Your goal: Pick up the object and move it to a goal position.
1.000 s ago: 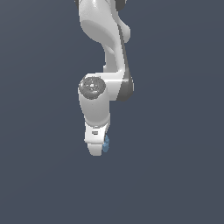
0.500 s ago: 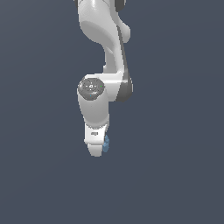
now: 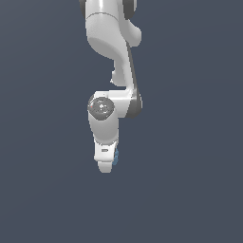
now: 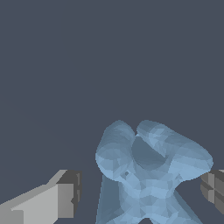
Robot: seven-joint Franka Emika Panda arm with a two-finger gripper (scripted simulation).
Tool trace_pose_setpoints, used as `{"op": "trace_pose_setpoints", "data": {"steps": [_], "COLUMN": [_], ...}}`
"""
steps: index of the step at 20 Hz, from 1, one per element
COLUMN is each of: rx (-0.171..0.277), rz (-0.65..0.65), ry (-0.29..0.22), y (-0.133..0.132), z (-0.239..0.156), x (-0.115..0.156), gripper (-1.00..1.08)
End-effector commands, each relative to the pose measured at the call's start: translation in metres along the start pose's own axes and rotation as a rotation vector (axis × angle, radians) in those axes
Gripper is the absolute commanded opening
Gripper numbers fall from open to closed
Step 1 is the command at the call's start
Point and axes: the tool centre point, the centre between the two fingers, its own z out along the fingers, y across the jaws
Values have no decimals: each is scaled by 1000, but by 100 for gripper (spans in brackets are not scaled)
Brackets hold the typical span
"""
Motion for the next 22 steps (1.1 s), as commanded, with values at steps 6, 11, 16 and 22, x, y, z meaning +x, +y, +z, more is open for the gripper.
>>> {"op": "trace_pose_setpoints", "data": {"steps": [6,11,16,22], "rx": [-2,-2,-2,-1], "rz": [0,0,0,0], "ry": [0,0,0,0], "y": [2,2,2,-3], "z": [6,6,6,6], "x": [0,0,0,4], "gripper": [-100,-100,-100,-100]}}
